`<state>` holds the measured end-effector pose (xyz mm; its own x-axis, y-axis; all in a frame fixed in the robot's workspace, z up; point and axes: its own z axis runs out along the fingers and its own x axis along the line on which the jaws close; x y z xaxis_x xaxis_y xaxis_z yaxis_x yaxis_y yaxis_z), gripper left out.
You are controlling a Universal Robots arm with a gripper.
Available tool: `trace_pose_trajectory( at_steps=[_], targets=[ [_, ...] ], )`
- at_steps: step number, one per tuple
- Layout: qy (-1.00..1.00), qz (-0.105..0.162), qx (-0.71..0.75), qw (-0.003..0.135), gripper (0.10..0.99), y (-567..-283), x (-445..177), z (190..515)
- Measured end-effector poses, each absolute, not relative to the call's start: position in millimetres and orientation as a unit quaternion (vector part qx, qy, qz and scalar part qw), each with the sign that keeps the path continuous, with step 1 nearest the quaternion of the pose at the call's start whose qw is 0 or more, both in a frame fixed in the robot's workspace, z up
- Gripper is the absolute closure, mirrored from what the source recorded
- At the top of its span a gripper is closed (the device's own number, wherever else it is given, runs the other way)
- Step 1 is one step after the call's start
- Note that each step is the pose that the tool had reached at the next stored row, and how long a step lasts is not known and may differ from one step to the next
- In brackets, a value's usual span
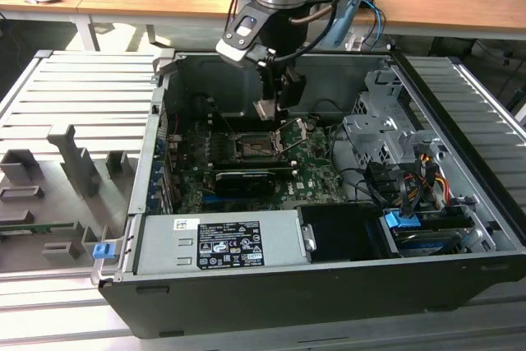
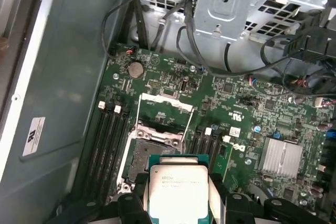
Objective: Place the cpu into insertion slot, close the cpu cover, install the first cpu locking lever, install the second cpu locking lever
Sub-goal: 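Place the cpu into insertion slot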
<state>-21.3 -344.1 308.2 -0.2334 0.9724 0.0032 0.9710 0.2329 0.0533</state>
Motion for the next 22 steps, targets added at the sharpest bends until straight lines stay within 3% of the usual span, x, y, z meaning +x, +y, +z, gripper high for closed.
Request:
trace_pose_trajectory(
  at_steps=[22],
  targets=[
    [0.72,0.019,0.693,0.018,0.545,-342.5,-22.5,288.8]
  ],
)
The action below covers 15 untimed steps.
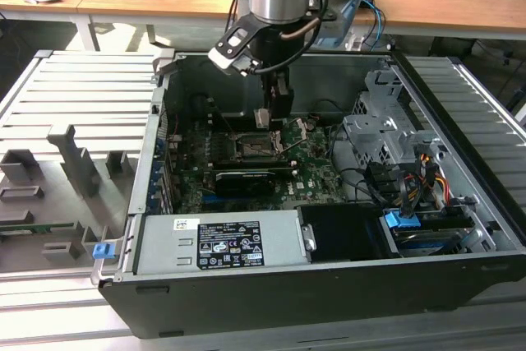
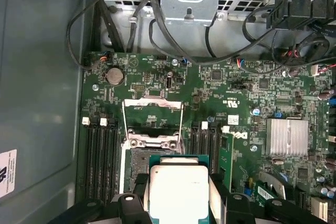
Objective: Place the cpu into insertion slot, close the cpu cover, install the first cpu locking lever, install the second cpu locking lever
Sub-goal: 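Place the cpu into insertion slot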
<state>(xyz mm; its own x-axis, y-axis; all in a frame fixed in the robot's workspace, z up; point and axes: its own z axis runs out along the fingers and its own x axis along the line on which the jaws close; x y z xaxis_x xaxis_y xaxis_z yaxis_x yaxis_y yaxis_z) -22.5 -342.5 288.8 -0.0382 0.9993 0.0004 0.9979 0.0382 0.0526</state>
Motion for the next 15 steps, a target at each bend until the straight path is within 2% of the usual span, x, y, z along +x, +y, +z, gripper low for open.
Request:
trace_pose_trajectory(
  at_steps=[15],
  targets=[
    [0.699,0.018,0.714,0.019,0.545,-342.1,-33.4,280.2]
  ],
)
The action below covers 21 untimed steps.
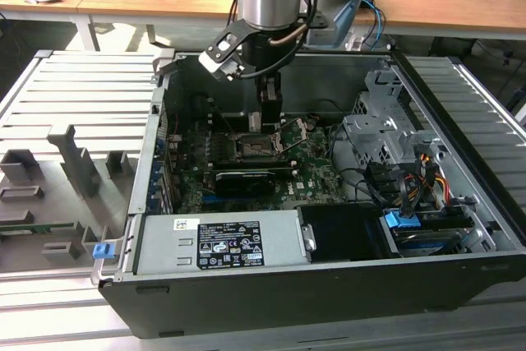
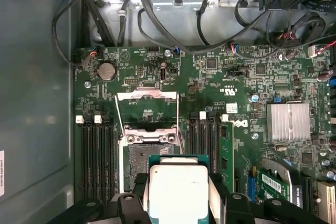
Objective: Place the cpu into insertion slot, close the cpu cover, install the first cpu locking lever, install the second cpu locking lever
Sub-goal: 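Place the cpu into insertion slot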
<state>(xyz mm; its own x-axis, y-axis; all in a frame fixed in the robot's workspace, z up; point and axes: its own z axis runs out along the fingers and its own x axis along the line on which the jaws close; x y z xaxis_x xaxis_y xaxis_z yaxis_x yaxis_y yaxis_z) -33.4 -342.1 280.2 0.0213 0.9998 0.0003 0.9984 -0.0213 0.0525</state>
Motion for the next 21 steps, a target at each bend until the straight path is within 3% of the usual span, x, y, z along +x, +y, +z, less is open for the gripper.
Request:
trace_pose_trajectory(
  at_steps=[21],
  targets=[
    [0.695,0.018,0.718,0.019,0.545,-339.5,-48.9,272.5]
  ],
)
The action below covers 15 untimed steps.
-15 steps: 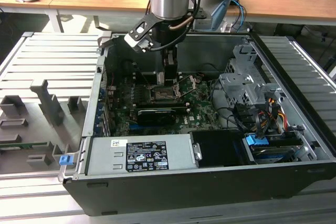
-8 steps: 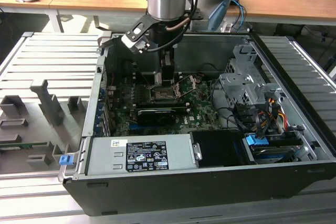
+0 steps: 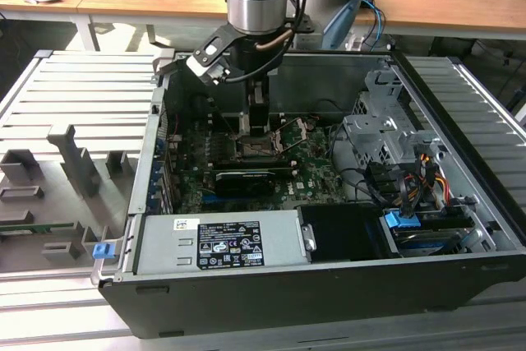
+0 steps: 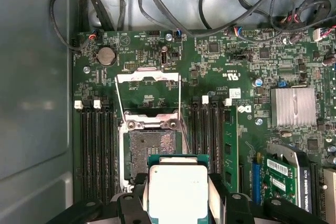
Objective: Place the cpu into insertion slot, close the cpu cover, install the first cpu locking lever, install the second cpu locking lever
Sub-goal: 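Place the cpu into insertion slot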
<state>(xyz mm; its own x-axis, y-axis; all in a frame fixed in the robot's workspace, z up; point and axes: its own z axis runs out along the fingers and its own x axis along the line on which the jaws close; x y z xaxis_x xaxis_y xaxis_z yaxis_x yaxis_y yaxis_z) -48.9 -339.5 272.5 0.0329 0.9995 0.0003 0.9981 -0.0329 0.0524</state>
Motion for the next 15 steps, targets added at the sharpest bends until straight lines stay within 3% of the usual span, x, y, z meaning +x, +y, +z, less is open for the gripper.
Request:
trace_pose_trajectory(
  at_steps=[15],
  targets=[
    [0.714,0.019,0.7,0.018,0.545,-333.4,-49.7,256.7]
  ],
)
